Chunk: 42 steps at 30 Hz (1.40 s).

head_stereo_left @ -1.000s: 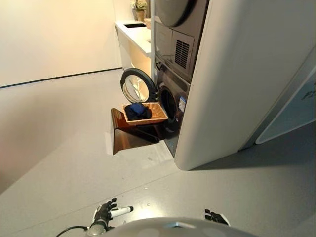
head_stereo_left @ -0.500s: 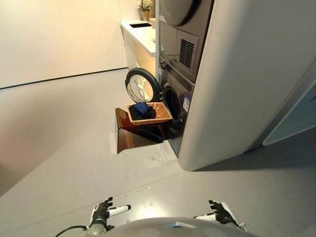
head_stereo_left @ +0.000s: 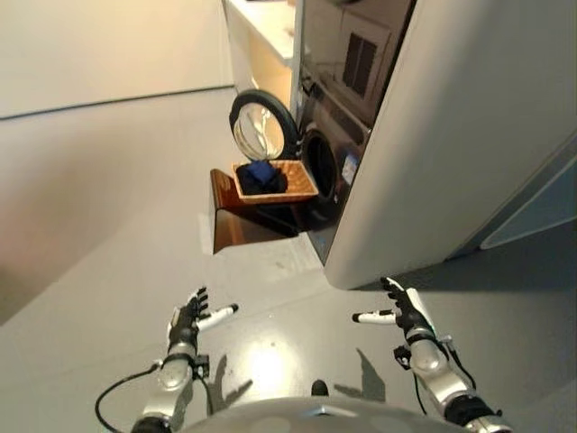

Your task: Pick up the clothes and place them into the washing machine

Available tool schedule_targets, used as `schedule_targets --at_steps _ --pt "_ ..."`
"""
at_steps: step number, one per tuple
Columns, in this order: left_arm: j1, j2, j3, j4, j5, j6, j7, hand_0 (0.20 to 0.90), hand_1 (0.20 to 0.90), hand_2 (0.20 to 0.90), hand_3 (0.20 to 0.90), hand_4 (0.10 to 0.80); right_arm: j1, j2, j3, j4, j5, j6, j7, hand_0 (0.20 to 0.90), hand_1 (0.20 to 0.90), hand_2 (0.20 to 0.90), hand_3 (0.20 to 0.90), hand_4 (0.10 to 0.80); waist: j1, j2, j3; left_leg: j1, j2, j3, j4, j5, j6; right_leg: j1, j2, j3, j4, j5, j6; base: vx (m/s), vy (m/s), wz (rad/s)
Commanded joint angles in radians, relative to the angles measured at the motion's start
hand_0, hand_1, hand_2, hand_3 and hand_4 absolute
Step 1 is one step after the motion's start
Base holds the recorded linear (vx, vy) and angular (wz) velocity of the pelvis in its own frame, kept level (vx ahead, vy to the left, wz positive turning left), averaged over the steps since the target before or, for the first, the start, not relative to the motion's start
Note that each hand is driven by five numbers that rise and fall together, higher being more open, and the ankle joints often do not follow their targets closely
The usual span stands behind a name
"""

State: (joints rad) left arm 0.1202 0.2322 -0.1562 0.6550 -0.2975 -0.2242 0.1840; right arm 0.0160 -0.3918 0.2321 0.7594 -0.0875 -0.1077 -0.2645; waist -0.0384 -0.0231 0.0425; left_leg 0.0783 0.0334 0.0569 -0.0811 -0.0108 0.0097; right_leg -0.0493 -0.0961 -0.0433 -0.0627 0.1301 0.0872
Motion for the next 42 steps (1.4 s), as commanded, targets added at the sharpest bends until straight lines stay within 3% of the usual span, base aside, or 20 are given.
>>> schedule_targets --at_steps 1,4,8,9,10,12,14,16,17,19,21,23,25,29,30,34,36,37,38,42 --pt "-0.079 0.08 0.038 -0.14 0.026 -0.083 0.033 0.9 0.9 0.9 0.9 0.8 -0.118 -0.047 -0.016 -0.092 0.015 -0.072 -0.016 0.9 0.9 0.9 0.9 0.8 0.011 -0.019 0.028 -0.089 -0.073 -0.029 0.171 -0.129 0.043 -0.021 -0.041 0.004 0.314 -0.119 0.049 0.139 0.133 0.06" --pt "-0.088 0.094 0.022 -0.193 0.054 -0.061 0.037 0.9 0.9 0.9 0.9 0.8 -0.121 -0.052 -0.006 -0.139 0.034 -0.073 0.007 0.9 0.9 0.9 0.9 0.8 -0.012 -0.01 0.062 -0.063 -0.068 -0.053 0.182 -0.145 0.061 -0.11 -0.008 0.037 0.495 -0.083 0.035 0.149 0.109 0.04" --pt "-0.1 0.094 0.011 -0.217 0.053 -0.058 0.032 0.9 0.9 0.9 0.9 0.8 -0.136 -0.056 0.002 -0.153 0.066 -0.076 0.026 0.9 0.9 0.9 0.9 0.8 -0.023 -0.007 0.077 -0.044 -0.065 -0.064 0.189 -0.162 0.058 -0.156 0.001 0.036 0.493 -0.105 0.023 0.151 -0.021 0.15" --pt "-0.121 0.086 -0.006 -0.237 0.032 -0.063 0.026 0.9 0.9 0.9 0.9 0.8 -0.168 -0.056 0.009 -0.161 0.11 -0.076 0.034 0.9 0.9 0.9 0.9 0.8 -0.034 -0.009 0.088 0.011 -0.064 -0.07 0.166 -0.19 0.045 -0.215 -0.031 -0.013 0.339 -0.102 0.024 0.262 -0.088 0.09" --pt "-0.121 0.086 -0.006 -0.237 0.032 -0.063 0.026 0.9 0.9 0.9 0.9 0.8 -0.169 -0.057 0.009 -0.161 0.11 -0.076 0.035 0.9 0.9 0.9 0.9 0.8 -0.036 -0.006 0.091 0.015 -0.06 -0.072 0.165 -0.192 0.044 -0.208 -0.028 -0.017 0.333 -0.101 0.024 0.405 -0.161 0.01" --pt "-0.151 0.079 -0.016 -0.238 0.015 -0.067 0.025 0.9 0.9 0.9 0.9 0.8 -0.2 -0.047 0.017 -0.149 0.14 -0.078 0.031 0.9 0.9 0.9 0.9 0.8 -0.058 -0.019 0.098 0.102 -0.052 -0.078 0.134 -0.229 0.015 -0.258 -0.048 -0.073 0.112 0.003 0.062 0.42 -0.213 -0.14" --pt "-0.166 0.072 -0.02 -0.232 0.01 -0.068 0.028 0.9 0.9 0.9 0.9 0.8 -0.208 -0.041 0.018 -0.146 0.148 -0.077 0.029 0.9 0.9 0.9 0.9 0.8 -0.067 -0.013 0.1 0.132 -0.037 -0.085 0.128 -0.238 0.007 -0.268 -0.033 -0.077 0.056 0.035 0.072 0.296 -0.147 0.08" --pt "-0.183 0.06 -0.033 -0.23 0.002 -0.069 0.037 0.9 0.9 0.9 0.9 0.8 -0.211 -0.042 0.024 -0.133 0.148 -0.07 0.025 0.9 0.9 0.9 0.9 0.8 -0.086 -0.01 0.096 0.169 -0.016 -0.098 0.118 -0.243 -0.009 -0.286 -0.018 -0.042 0.043 0.057 0.08 0.338 -0.213 0.23" --pt "-0.198 0.046 -0.052 -0.214 -0.002 -0.07 0.052 0.9 0.9 0.9 0.9 0.8 -0.193 -0.044 0.03 -0.133 0.155 -0.072 0.026 0.9 0.9 0.9 0.9 0.8 -0.116 -0.004 0.073 0.199 0.019 -0.118 0.115 -0.219 -0.031 -0.273 0.019 0.045 0.062 0.055 0.058 0.429 -0.314 0.29" --pt "-0.204 0.024 -0.064 -0.21 -0.011 -0.076 0.072 0.9 0.9 0.9 0.9 0.8 -0.186 -0.046 0.039 -0.138 0.161 -0.077 0.027 0.9 0.9 0.9 0.9 0.8 -0.122 0.013 0.066 0.183 0.049 -0.137 0.157 -0.161 -0.05 -0.271 0.05 0.064 0.085 0.055 0.043 0.329 -0.314 0.81" --pt "-0.206 0.013 -0.062 -0.213 -0.032 -0.085 0.074 0.9 0.9 0.9 0.9 0.8 -0.189 -0.046 0.051 -0.137 0.181 -0.085 0.032 0.9 0.9 0.9 0.9 0.8 -0.125 0.026 0.054 0.133 0.075 -0.151 0.295 -0.052 -0.072 -0.248 0.083 0.064 0.094 0.035 0.012 0.311 -0.356 0.66" --pt "-0.215 0.011 -0.065 -0.214 -0.037 -0.088 0.069 0.9 0.9 0.9 0.9 0.8 -0.195 -0.045 0.058 -0.133 0.196 -0.089 0.034 0.9 0.9 0.9 0.9 0.8 -0.121 0.023 0.058 0.077 0.072 -0.15 0.409 -0.017 -0.072 -0.219 0.088 0.054 0.089 0.017 -0.008 0.19 -0.226 -0.19" --pt "-0.233 0.009 -0.069 -0.2 -0.038 -0.088 0.077 0.9 0.9 0.9 0.9 0.8 -0.225 -0.04 0.082 -0.121 0.209 -0.096 0.029 0.9 0.9 0.9 0.9 0.8 -0.094 0.001 0.084 -0.052 0.04 -0.146 0.715 0.07 -0.066 -0.114 0.099 0.054 0.063 -0.029 -0.056 0.274 -0.333 -0.33" --pt "-0.231 0.002 -0.058 -0.186 -0.061 -0.088 0.098 0.9 0.9 0.9 0.9 0.8 -0.274 -0.033 0.109 -0.094 0.216 -0.089 0.01 0.9 0.9 0.9 0.9 0.8 -0.056 -0.019 0.114 -0.159 0.041 -0.112 0.781 0.065 -0.054 -0.048 0.102 0.068 0.066 -0.065 -0.077 0.259 -0.239 -0.13" --pt "-0.238 -0.003 -0.055 -0.159 -0.065 -0.09 0.113 0.9 0.9 0.9 0.9 0.8 -0.303 -0.031 0.112 -0.081 0.227 -0.094 -0.002 0.9 0.9 0.9 0.9 0.8 -0.044 -0.035 0.129 -0.255 0.053 -0.063 0.731 0.054 -0.047 -0.016 0.092 0.068 0.063 -0.082 -0.078 0.126 -0.072 -0.08" --pt "-0.267 -0.011 -0.069 -0.125 -0.075 -0.098 0.139 0.9 0.9 0.9 0.9 0.8 -0.334 -0.029 0.116 -0.062 0.242 -0.099 -0.018 0.9 0.9 0.9 0.9 0.8 -0.029 -0.038 0.155 -0.359 0.088 -0.001 0.553 0.053 -0.057 0.016 0.088 0.065 0.07 -0.122 -0.074 0.172 -0.027 -0.05" --pt "-0.277 -0.015 -0.073 -0.107 -0.075 -0.1 0.151 0.9 0.9 0.9 0.9 0.8 -0.34 -0.032 0.115 -0.06 0.241 -0.099 -0.031 0.9 0.9 0.9 0.9 0.8 -0.014 -0.021 0.157 -0.377 0.092 0.005 0.31 0.12 -0.075 0.049 0.102 0.068 0.062 -0.145 -0.063 0.377 0.09 0.07" --pt "-0.275 -0.019 -0.064 -0.106 -0.073 -0.096 0.156 0.9 0.9 0.9 0.9 0.8 -0.335 -0.033 0.111 -0.065 0.233 -0.098 -0.036 0.9 0.9 0.9 0.9 0.8 0.008 -0.001 0.151 -0.379 0.079 -0.015 0.132 0.192 -0.093 0.095 0.123 0.083 0.042 -0.16 -0.056 0.529 0.147 0.05" --pt "-0.275 -0.023 -0.064 -0.1 -0.072 -0.095 0.158 0.9 0.9 0.9 0.9 0.8 -0.337 -0.031 0.109 -0.064 0.235 -0.1 -0.04 0.9 0.9 0.9 0.9 0.8 0.019 0.006 0.144 -0.39 0.072 -0.018 0.045 0.212 -0.099 0.124 0.126 0.095 0.03 -0.176 -0.051 0.526 0.161 -0.01" --pt "-0.292 -0.033 -0.072 -0.071 -0.086 -0.103 0.163 0.9 0.9 0.9 0.9 0.8 -0.372 -0.02 0.119 -0.016 0.256 -0.096 -0.032 0.9 0.9 0.9 0.9 0.8 0.045 0.019 0.12 -0.374 0.081 0.007 0.024 0.262 -0.122 0.235 0.098 0.142 0.003 -0.221 -0.034 0.308 0.137 -0.32"
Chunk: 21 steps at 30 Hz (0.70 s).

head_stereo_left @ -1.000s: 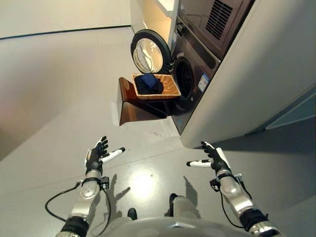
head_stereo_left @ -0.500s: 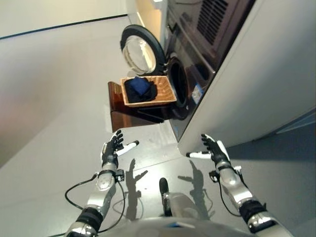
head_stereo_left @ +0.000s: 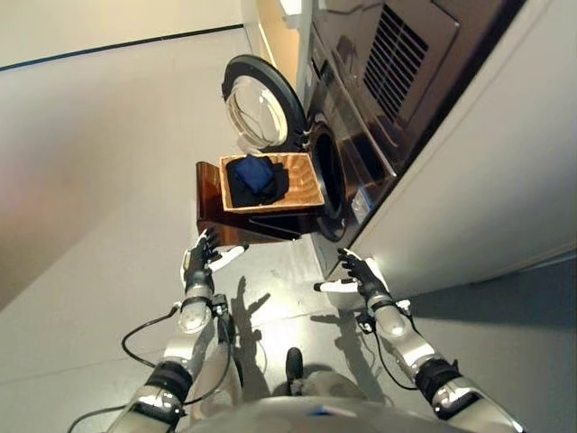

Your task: Pick up the clothes and place them into the washing machine

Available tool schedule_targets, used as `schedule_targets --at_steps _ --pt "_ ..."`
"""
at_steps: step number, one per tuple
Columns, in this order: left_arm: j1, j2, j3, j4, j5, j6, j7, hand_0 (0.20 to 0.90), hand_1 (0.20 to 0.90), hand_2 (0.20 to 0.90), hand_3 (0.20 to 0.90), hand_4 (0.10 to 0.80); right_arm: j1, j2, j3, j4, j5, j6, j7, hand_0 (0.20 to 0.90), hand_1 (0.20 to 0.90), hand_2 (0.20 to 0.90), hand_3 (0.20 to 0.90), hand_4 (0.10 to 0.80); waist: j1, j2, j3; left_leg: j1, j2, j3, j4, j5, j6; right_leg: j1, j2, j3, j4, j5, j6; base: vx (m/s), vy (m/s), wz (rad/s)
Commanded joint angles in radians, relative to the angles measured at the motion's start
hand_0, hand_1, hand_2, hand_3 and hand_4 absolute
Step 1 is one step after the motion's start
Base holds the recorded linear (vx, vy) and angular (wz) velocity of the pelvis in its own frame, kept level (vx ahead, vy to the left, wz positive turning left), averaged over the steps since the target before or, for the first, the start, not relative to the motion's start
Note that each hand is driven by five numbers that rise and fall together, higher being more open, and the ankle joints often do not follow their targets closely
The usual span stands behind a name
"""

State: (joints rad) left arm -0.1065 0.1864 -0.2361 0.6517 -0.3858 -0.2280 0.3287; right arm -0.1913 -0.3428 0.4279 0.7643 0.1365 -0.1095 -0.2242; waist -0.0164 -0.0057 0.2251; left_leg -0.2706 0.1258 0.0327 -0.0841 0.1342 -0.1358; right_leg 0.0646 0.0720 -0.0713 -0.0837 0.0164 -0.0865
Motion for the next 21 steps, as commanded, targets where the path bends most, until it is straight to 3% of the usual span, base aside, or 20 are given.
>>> schedule_targets --at_steps 1,5,6,7,8,10,12,13,16,17,19,21 --pt "-0.066 0.013 0.008 -0.067 0.002 -0.1 0.019 0.9 0.9 0.9 0.9 0.8 -0.166 -0.068 -0.077 -0.02 0.032 -0.095 -0.072 0.9 0.9 0.9 0.9 0.8 0.025 0.0 -0.06 -0.021 -0.012 0.034 0.027 0.116 0.024 0.124 -0.072 0.172 0.023 -0.107 0.14 0.433 0.29 -0.54" --pt "-0.13 0.042 -0.002 -0.043 0.011 -0.1 0.042 0.9 0.9 0.9 0.9 0.8 -0.208 -0.016 -0.056 0.015 0.059 -0.088 -0.067 0.9 0.9 0.9 0.9 0.8 0.051 -0.043 -0.106 -0.013 -0.027 0.086 0.088 0.069 0.073 0.141 -0.166 0.174 0.086 -0.128 0.189 0.329 0.237 -0.47" --pt "-0.13 0.043 -0.002 -0.042 0.011 -0.101 0.042 0.9 0.9 0.9 0.9 0.8 -0.208 -0.015 -0.056 0.015 0.059 -0.088 -0.067 0.9 0.9 0.9 0.9 0.8 0.052 -0.045 -0.106 -0.014 -0.028 0.087 0.091 0.067 0.073 0.141 -0.168 0.175 0.087 -0.13 0.19 0.199 0.108 -0.36" --pt "-0.137 0.049 -0.004 -0.038 0.011 -0.099 0.046 0.9 0.9 0.9 0.9 0.8 -0.21 -0.005 -0.054 0.028 0.059 -0.087 -0.066 0.9 0.9 0.9 0.9 0.8 0.057 -0.06 -0.114 -0.014 -0.037 0.093 0.105 0.047 0.087 0.127 -0.186 0.179 0.126 -0.104 0.202 0.259 0.168 -0.15" --pt "-0.156 0.072 -0.011 -0.05 0.012 -0.098 0.046 0.9 0.9 0.9 0.9 0.8 -0.218 0.003 -0.051 0.043 0.054 -0.084 -0.065 0.9 0.9 0.9 0.9 0.8 0.065 -0.089 -0.117 -0.009 -0.065 0.099 0.134 0.0 0.115 0.082 -0.214 0.183 0.25 -0.019 0.226 0.32 0.227 0.04" --pt "-0.173 0.091 -0.021 -0.057 0.024 -0.096 0.044 0.9 0.9 0.9 0.9 0.8 -0.224 0.004 -0.045 0.042 0.042 -0.086 -0.06 0.9 0.9 0.9 0.9 0.8 0.065 -0.104 -0.106 -0.001 -0.087 0.094 0.163 -0.045 0.138 0.018 -0.215 0.186 0.378 0.065 0.236 0.228 0.193 0.14" --pt "-0.188 0.115 -0.028 -0.063 0.034 -0.096 0.037 0.9 0.9 0.9 0.9 0.8 -0.233 0.003 -0.038 0.043 0.029 -0.088 -0.055 0.9 0.9 0.9 0.9 0.8 0.058 -0.106 -0.084 0.007 -0.091 0.078 0.193 -0.073 0.156 -0.045 -0.179 0.187 0.51 0.131 0.234 0.165 0.138 0.17" --pt "-0.194 0.123 -0.032 -0.066 0.036 -0.098 0.033 0.9 0.9 0.9 0.9 0.8 -0.244 -0.001 -0.031 0.063 0.014 -0.088 -0.053 0.9 0.9 0.9 0.9 0.8 0.058 -0.105 -0.075 0.015 -0.092 0.079 0.201 -0.09 0.166 -0.073 -0.185 0.158 0.541 0.152 0.23 0.125 0.083 0.37" --pt "-0.211 0.129 -0.04 -0.069 0.032 -0.101 0.03 0.9 0.9 0.9 0.9 0.8 -0.27 -0.008 -0.016 0.074 -0.004 -0.083 -0.053 0.9 0.9 0.9 0.9 0.8 0.048 -0.097 -0.057 0.043 -0.092 0.062 0.189 -0.097 0.168 -0.143 -0.181 0.113 0.559 0.132 0.214 0.14 0.047 0.17" --pt "-0.227 0.135 -0.045 -0.073 0.019 -0.107 0.031 0.9 0.9 0.9 0.9 0.8 -0.315 -0.026 0.001 0.101 -0.041 -0.074 -0.059 0.9 0.9 0.9 0.9 0.8 0.048 -0.096 -0.044 0.074 -0.085 0.059 0.159 -0.103 0.157 -0.194 -0.203 0.024 0.461 0.077 0.207 0.21 0.021 0.13" --pt "-0.229 0.127 -0.052 -0.088 0.006 -0.112 0.026 0.9 0.9 0.9 0.9 0.8 -0.363 -0.049 0.028 0.143 -0.092 -0.062 -0.07 0.9 0.9 0.9 0.9 0.8 0.044 -0.105 -0.03 0.098 -0.093 0.056 0.14 -0.118 0.14 -0.23 -0.203 -0.05 0.301 0.025 0.205 0.198 -0.026 0.08" --pt "-0.224 0.12 -0.053 -0.103 0.007 -0.114 0.017 0.9 0.9 0.9 0.9 0.8 -0.404 -0.073 0.051 0.186 -0.152 -0.044 -0.077 0.9 0.9 0.9 0.9 0.8 0.041 -0.117 -0.017 0.127 -0.095 0.057 0.136 -0.141 0.123 -0.231 -0.218 -0.108 0.171 0.049 0.219 0.197 -0.068 0.1"
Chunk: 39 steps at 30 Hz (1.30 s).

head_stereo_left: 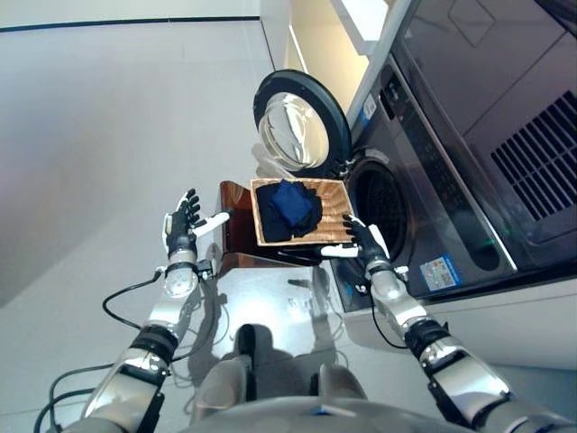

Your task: Pick up the clothes and place them into the washing machine

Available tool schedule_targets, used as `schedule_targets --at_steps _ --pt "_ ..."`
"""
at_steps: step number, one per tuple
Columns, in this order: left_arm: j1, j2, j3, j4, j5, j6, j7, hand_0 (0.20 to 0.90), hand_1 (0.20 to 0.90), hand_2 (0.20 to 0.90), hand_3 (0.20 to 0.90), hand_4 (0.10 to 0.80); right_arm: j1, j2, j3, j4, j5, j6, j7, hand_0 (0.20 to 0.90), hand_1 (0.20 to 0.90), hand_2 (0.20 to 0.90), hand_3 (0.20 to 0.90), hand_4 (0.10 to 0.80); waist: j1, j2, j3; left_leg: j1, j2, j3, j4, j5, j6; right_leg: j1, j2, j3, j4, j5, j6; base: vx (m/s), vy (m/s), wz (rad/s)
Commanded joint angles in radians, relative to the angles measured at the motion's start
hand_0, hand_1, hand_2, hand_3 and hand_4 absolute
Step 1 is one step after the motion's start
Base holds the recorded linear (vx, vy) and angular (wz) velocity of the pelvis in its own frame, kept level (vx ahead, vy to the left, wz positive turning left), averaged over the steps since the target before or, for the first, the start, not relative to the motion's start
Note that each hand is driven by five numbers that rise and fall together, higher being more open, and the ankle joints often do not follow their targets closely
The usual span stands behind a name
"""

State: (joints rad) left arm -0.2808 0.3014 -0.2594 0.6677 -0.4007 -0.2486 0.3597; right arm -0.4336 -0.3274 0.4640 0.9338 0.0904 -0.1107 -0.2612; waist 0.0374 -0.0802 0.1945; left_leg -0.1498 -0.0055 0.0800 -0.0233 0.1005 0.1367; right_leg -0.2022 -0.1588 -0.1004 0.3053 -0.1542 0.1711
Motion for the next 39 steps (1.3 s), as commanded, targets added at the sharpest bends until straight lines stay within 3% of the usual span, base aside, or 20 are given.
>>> schedule_targets --at_steps 1,3,5,9,11,12,14,15,17,19,22,25,27,28,29,30,33,35,37,39 --pt "-0.044 -0.001 -0.032 -0.126 0.024 -0.095 -0.019 0.9 0.9 0.9 0.9 0.8 -0.181 -0.105 0.031 0.046 -0.147 -0.036 -0.044 0.9 0.9 0.9 0.9 0.8 -0.009 -0.055 0.014 0.021 0.034 0.017 0.072 -0.122 -0.159 0.03 0.006 -0.113 -0.283 0.251 -0.027 0.185 -0.086 0.12" --pt "-0.043 -0.014 -0.044 -0.13 0.026 -0.096 -0.027 0.9 0.9 0.9 0.9 0.8 -0.209 -0.134 0.061 0.085 -0.197 -0.026 -0.05 0.9 0.9 0.9 0.9 0.8 -0.018 -0.054 0.021 0.038 0.035 -0.001 0.071 -0.131 -0.165 0.034 0.022 -0.028 -0.29 0.254 -0.027 0.151 -0.078 0.36" --pt "-0.031 -0.023 -0.052 -0.139 0.024 -0.101 -0.039 0.9 0.9 0.9 0.9 0.8 -0.218 -0.152 0.078 0.098 -0.228 -0.025 -0.043 0.9 0.9 0.9 0.9 0.8 -0.014 -0.056 0.019 0.04 0.038 -0.013 0.064 -0.125 -0.173 0.033 0.025 -0.005 -0.278 0.251 -0.033 0.137 -0.119 0.35" --pt "-0.019 -0.042 -0.066 -0.147 0.018 -0.102 -0.057 0.9 0.9 0.9 0.9 0.8 -0.222 -0.156 0.094 0.133 -0.24 -0.025 -0.038 0.9 0.9 0.9 0.9 0.8 -0.016 -0.049 0.014 0.03 0.05 -0.037 0.088 -0.135 -0.192 0.047 0.036 -0.026 -0.282 0.235 -0.051 0.1 -0.149 0.16" --pt "-0.022 -0.046 -0.074 -0.144 0.021 -0.103 -0.063 0.9 0.9 0.9 0.9 0.8 -0.207 -0.152 0.093 0.122 -0.229 -0.032 -0.039 0.9 0.9 0.9 0.9 0.8 -0.021 -0.051 0.027 -0.021 0.062 -0.052 0.246 -0.156 -0.214 0.069 0.046 -0.033 -0.27 0.2 -0.08 0.114 -0.228 0.41" --pt "-0.02 -0.049 -0.067 -0.145 0.017 -0.104 -0.065 0.9 0.9 0.9 0.9 0.8 -0.199 -0.142 0.091 0.116 -0.225 -0.037 -0.042 0.9 0.9 0.9 0.9 0.8 -0.018 -0.058 0.038 -0.05 0.08 -0.044 0.338 -0.128 -0.224 0.092 0.048 -0.046 -0.268 0.189 -0.097 0.098 -0.212 0.52" --pt "-0.015 -0.046 -0.073 -0.145 0.027 -0.105 -0.067 0.9 0.9 0.9 0.9 0.8 -0.204 -0.133 0.102 0.117 -0.218 -0.038 -0.041 0.9 0.9 0.9 0.9 0.8 0.011 -0.062 0.062 -0.129 0.058 -0.109 0.49 -0.097 -0.227 0.132 0.059 -0.053 -0.274 0.183 -0.118 0.122 -0.179 0.67" --pt "-0.02 -0.054 -0.075 -0.129 0.021 -0.099 -0.059 0.9 0.9 0.9 0.9 0.8 -0.203 -0.127 0.098 0.107 -0.207 -0.04 -0.048 0.9 0.9 0.9 0.9 0.8 0.021 -0.069 0.056 -0.19 0.066 -0.117 0.403 -0.09 -0.216 0.162 0.061 -0.052 -0.302 0.171 -0.106 0.242 -0.075 0.41" --pt "-0.032 -0.052 -0.078 -0.109 0.024 -0.089 -0.055 0.9 0.9 0.9 0.9 0.8 -0.19 -0.128 0.09 0.102 -0.194 -0.043 -0.053 0.9 0.9 0.9 0.9 0.8 0.032 -0.048 0.04 -0.194 0.102 -0.114 0.167 -0.01 -0.221 0.2 0.082 -0.04 -0.338 0.157 -0.091 0.335 0.06 0.15" --pt "-0.032 -0.059 -0.082 -0.095 0.029 -0.083 -0.054 0.9 0.9 0.9 0.9 0.8 -0.178 -0.134 0.087 0.095 -0.191 -0.047 -0.055 0.9 0.9 0.9 0.9 0.8 0.049 -0.028 0.025 -0.206 0.091 -0.133 -0.005 0.064 -0.236 0.25 0.091 -0.017 -0.37 0.137 -0.08 0.36 0.154 0.18" --pt "-0.022 -0.069 -0.084 -0.093 0.03 -0.087 -0.055 0.9 0.9 0.9 0.9 0.8 -0.173 -0.153 0.083 0.084 -0.201 -0.049 -0.056 0.9 0.9 0.9 0.9 0.8 0.057 -0.022 0.01 -0.181 0.085 -0.157 -0.009 0.079 -0.245 0.29 0.081 0.013 -0.375 0.12 -0.071 0.224 0.141 0.14" --pt "-0.022 -0.059 -0.099 -0.093 0.031 -0.093 -0.054 0.9 0.9 0.9 0.9 0.8 -0.171 -0.137 0.067 0.104 -0.188 -0.052 -0.067 0.9 0.9 0.9 0.9 0.8 0.077 -0.034 -0.006 -0.187 0.065 -0.141 0.058 0.044 -0.225 0.293 0.033 0.033 -0.35 0.107 -0.048 0.275 0.229 -0.7" --pt "-0.021 -0.044 -0.102 -0.11 0.048 -0.091 -0.052 0.9 0.9 0.9 0.9 0.8 -0.18 -0.122 0.066 0.105 -0.197 -0.051 -0.065 0.9 0.9 0.9 0.9 0.8 0.093 -0.048 -0.017 -0.176 0.049 -0.119 0.077 0.005 -0.193 0.276 -0.007 0.041 -0.294 0.106 -0.034 0.245 0.223 -0.88" --pt "-0.016 -0.037 -0.101 -0.114 0.051 -0.089 -0.054 0.9 0.9 0.9 0.9 0.8 -0.184 -0.116 0.071 0.102 -0.198 -0.051 -0.059 0.9 0.9 0.9 0.9 0.8 0.098 -0.054 -0.017 -0.17 0.044 -0.109 0.09 -0.015 -0.177 0.257 -0.02 0.04 -0.23 0.124 -0.033 0.226 0.222 -0.6" --pt "-0.019 -0.022 -0.1 -0.118 0.04 -0.094 -0.046 0.9 0.9 0.9 0.9 0.8 -0.209 -0.087 0.085 0.12 -0.202 -0.048 -0.063 0.9 0.9 0.9 0.9 0.8 0.108 -0.056 0.008 -0.154 0.049 -0.081 0.107 -0.035 -0.157 0.167 -0.029 0.022 -0.1 0.195 -0.028 0.121 0.189 -0.45" --pt "-0.017 -0.007 -0.1 -0.14 0.028 -0.101 -0.046 0.9 0.9 0.9 0.9 0.8 -0.232 -0.084 0.098 0.113 -0.202 -0.048 -0.059 0.9 0.9 0.9 0.9 0.8 0.104 -0.05 0.029 -0.141 0.061 -0.072 0.103 -0.036 -0.151 0.109 -0.013 -0.01 -0.035 0.208 -0.035 0.035 0.124 -0.53" --pt "-0.015 0.009 -0.095 -0.165 0.015 -0.111 -0.054 0.9 0.9 0.9 0.9 0.8 -0.263 -0.083 0.113 0.109 -0.216 -0.048 -0.064 0.9 0.9 0.9 0.9 0.8 0.086 -0.043 0.056 -0.131 0.061 -0.067 0.096 -0.041 -0.152 0.027 0.016 -0.027 -0.012 0.196 -0.043 0.001 0.098 -0.45" --pt "-0.012 0.014 -0.087 -0.191 0.004 -0.125 -0.055 0.9 0.9 0.9 0.9 0.8 -0.303 -0.096 0.133 0.128 -0.247 -0.046 -0.065 0.9 0.9 0.9 0.9 0.8 0.082 -0.05 0.072 -0.118 0.055 -0.052 0.093 -0.056 -0.165 0.017 0.011 -0.106 -0.145 0.191 -0.053 0.12 0.023 -0.29" --pt "0.001 -0.003 -0.083 -0.195 -0.001 -0.126 -0.064 0.9 0.9 0.9 0.9 0.8 -0.295 -0.106 0.159 0.143 -0.297 -0.032 -0.071 0.9 0.9 0.9 0.9 0.8 0.073 -0.051 0.066 -0.108 0.04 -0.051 0.097 -0.072 -0.169 0.055 0.009 -0.052 -0.23 0.196 -0.045 0.218 -0.035 -0.1" --pt "0.001 -0.01 -0.082 -0.239 0.0 -0.134 -0.055 0.9 0.9 0.9 0.9 0.8 -0.32 -0.12 0.178 0.126 -0.342 -0.024 -0.083 0.9 0.9 0.9 0.9 0.8 0.076 -0.05 0.069 -0.112 0.036 -0.04 0.079 -0.067 -0.172 0.053 0.005 -0.079 -0.256 0.206 -0.044 0.075 -0.01 0.27"
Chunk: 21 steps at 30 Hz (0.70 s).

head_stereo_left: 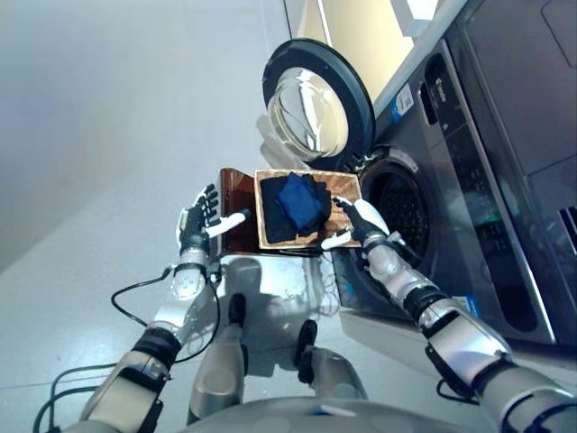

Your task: Pick up the clothes and place them into the washing machine

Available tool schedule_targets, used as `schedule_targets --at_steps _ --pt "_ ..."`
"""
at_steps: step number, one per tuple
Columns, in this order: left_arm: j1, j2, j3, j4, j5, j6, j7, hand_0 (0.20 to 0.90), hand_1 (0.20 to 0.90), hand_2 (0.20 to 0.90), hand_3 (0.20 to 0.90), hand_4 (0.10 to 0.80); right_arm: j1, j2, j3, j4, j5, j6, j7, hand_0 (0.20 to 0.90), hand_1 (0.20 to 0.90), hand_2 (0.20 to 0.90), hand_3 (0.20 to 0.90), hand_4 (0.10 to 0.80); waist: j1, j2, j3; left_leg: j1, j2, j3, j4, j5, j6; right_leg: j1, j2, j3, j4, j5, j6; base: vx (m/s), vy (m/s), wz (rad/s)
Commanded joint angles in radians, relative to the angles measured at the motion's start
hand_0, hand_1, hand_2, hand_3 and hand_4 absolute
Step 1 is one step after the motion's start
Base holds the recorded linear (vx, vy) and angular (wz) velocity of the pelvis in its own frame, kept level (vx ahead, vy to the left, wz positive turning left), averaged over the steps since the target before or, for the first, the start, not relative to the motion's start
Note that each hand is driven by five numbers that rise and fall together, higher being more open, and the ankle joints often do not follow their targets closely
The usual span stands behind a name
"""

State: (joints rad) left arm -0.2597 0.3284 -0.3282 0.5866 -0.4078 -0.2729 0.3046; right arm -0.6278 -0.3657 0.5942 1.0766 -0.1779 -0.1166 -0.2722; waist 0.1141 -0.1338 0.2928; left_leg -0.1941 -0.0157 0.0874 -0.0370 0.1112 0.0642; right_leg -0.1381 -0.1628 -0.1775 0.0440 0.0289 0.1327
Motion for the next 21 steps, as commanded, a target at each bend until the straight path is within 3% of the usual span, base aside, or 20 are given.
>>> schedule_targets --at_steps 1,11,21 --pt "-0.015 -0.038 -0.016 -0.184 0.012 -0.112 0.001 0.9 0.9 0.9 0.9 0.8 -0.136 -0.095 0.055 -0.02 -0.098 -0.011 -0.084 0.9 0.9 0.9 0.9 0.8 -0.002 0.007 -0.029 -0.072 0.045 -0.048 0.087 -0.077 -0.101 -0.012 0.007 -0.018 -0.006 0.027 -0.004 0.0 0.0 0.0" --pt "-0.008 -0.044 -0.017 -0.311 0.005 -0.122 0.017 0.9 0.9 0.9 0.9 0.8 -0.251 -0.136 0.075 -0.005 -0.194 0.014 -0.16 0.9 0.9 0.9 0.9 0.8 0.0 0.034 0.005 -0.15 0.036 -0.064 0.106 -0.079 -0.108 -0.065 0.009 -0.027 -0.017 0.021 -0.007 0.02 -0.017 0.05" --pt "-0.038 -0.018 -0.008 -0.392 0.01 -0.144 0.059 0.9 0.9 0.9 0.9 0.8 -0.36 -0.156 0.085 -0.015 -0.186 0.02 -0.215 0.9 0.9 0.9 0.9 0.8 0.007 0.05 0.062 -0.27 0.03 -0.07 0.212 -0.124 -0.107 -0.165 0.011 -0.031 0.086 -0.023 -0.016 -0.001 0.0 0.0"
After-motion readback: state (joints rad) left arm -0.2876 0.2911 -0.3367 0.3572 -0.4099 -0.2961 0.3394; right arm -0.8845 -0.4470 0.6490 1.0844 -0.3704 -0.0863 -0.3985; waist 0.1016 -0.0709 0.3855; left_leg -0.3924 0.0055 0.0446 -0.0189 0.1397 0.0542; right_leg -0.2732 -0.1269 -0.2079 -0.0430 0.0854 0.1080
